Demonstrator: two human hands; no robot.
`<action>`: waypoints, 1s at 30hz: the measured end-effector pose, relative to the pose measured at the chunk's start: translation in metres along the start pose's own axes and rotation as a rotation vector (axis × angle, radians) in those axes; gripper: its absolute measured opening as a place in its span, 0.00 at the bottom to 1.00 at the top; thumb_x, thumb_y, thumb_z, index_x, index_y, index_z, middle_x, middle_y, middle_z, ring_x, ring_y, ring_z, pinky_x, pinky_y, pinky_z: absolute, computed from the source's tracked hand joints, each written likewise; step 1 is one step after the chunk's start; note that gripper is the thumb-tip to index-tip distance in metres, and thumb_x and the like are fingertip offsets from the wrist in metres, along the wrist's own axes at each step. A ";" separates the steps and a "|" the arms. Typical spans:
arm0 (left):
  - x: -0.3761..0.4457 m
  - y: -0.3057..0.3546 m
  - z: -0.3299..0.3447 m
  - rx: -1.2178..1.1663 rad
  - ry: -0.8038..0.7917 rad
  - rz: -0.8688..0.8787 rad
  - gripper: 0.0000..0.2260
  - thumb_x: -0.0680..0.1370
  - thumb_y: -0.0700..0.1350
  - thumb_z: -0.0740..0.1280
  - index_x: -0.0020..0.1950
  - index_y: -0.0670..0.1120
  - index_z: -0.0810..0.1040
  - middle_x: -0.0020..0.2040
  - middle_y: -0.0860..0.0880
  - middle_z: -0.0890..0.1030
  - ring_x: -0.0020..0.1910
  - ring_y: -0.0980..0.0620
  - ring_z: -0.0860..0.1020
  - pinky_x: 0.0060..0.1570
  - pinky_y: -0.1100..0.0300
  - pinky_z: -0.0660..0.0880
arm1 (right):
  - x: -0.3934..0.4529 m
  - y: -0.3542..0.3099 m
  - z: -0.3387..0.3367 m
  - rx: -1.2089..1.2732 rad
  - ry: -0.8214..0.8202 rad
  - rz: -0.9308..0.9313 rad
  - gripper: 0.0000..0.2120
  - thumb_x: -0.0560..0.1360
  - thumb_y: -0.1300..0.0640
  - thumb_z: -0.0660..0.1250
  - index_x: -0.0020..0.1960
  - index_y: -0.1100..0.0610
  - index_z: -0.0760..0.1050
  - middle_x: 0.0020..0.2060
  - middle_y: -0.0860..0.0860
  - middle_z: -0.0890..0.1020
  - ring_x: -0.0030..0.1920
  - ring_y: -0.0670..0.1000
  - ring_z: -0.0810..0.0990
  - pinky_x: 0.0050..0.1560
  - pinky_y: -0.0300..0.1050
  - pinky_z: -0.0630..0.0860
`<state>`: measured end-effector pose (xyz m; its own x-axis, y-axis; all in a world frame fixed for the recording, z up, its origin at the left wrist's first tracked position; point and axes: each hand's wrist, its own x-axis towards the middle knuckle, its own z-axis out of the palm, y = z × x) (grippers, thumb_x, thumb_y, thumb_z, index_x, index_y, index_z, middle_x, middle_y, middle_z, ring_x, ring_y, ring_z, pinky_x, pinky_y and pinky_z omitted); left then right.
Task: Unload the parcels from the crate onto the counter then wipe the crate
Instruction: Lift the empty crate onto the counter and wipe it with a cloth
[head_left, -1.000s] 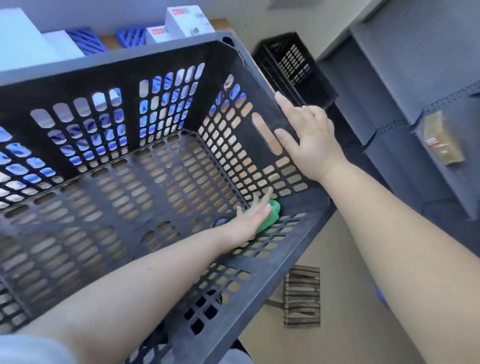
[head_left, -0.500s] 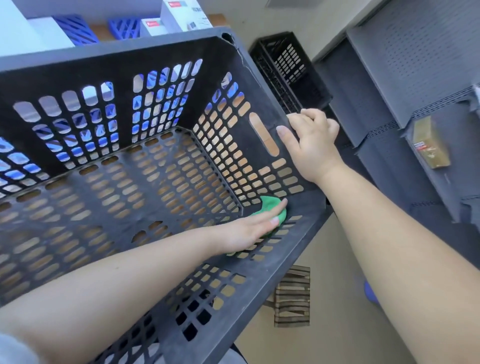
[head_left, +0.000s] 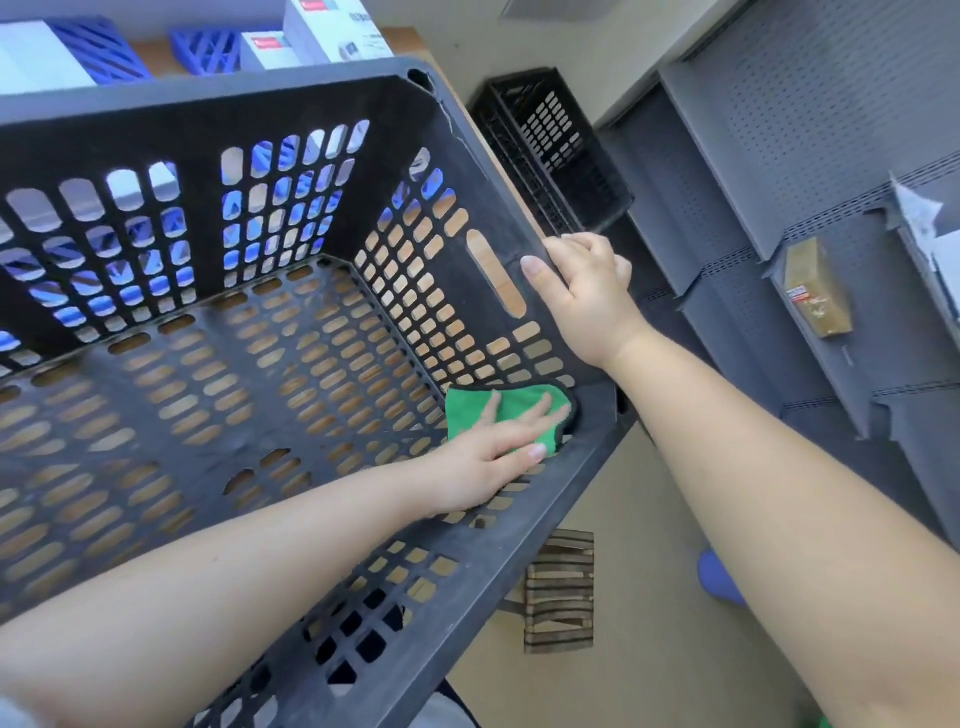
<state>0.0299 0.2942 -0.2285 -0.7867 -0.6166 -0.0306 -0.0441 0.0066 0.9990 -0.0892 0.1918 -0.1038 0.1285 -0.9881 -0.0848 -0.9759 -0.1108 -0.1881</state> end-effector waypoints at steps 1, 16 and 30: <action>0.001 -0.002 0.001 0.072 -0.007 0.002 0.19 0.84 0.59 0.48 0.74 0.73 0.50 0.78 0.58 0.40 0.76 0.55 0.32 0.74 0.40 0.30 | -0.001 -0.001 -0.001 0.017 -0.010 0.018 0.15 0.84 0.48 0.56 0.54 0.58 0.75 0.47 0.41 0.68 0.60 0.42 0.59 0.63 0.43 0.52; -0.001 0.015 -0.005 0.142 -0.120 -0.018 0.19 0.83 0.61 0.41 0.73 0.76 0.43 0.75 0.68 0.36 0.78 0.47 0.34 0.70 0.28 0.35 | 0.002 0.003 0.001 -0.045 -0.003 0.023 0.20 0.83 0.45 0.54 0.51 0.60 0.75 0.46 0.41 0.69 0.63 0.47 0.62 0.65 0.47 0.54; -0.003 0.036 -0.011 0.146 -0.110 0.094 0.23 0.82 0.58 0.41 0.79 0.63 0.48 0.78 0.66 0.43 0.77 0.56 0.33 0.73 0.33 0.35 | 0.007 0.012 0.006 -0.043 0.014 0.010 0.16 0.83 0.43 0.54 0.49 0.48 0.77 0.53 0.38 0.76 0.67 0.51 0.64 0.59 0.43 0.51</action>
<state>0.0377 0.2877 -0.1921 -0.8536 -0.5183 0.0517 -0.0496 0.1797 0.9825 -0.0993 0.1840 -0.1128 0.1166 -0.9905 -0.0730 -0.9838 -0.1051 -0.1455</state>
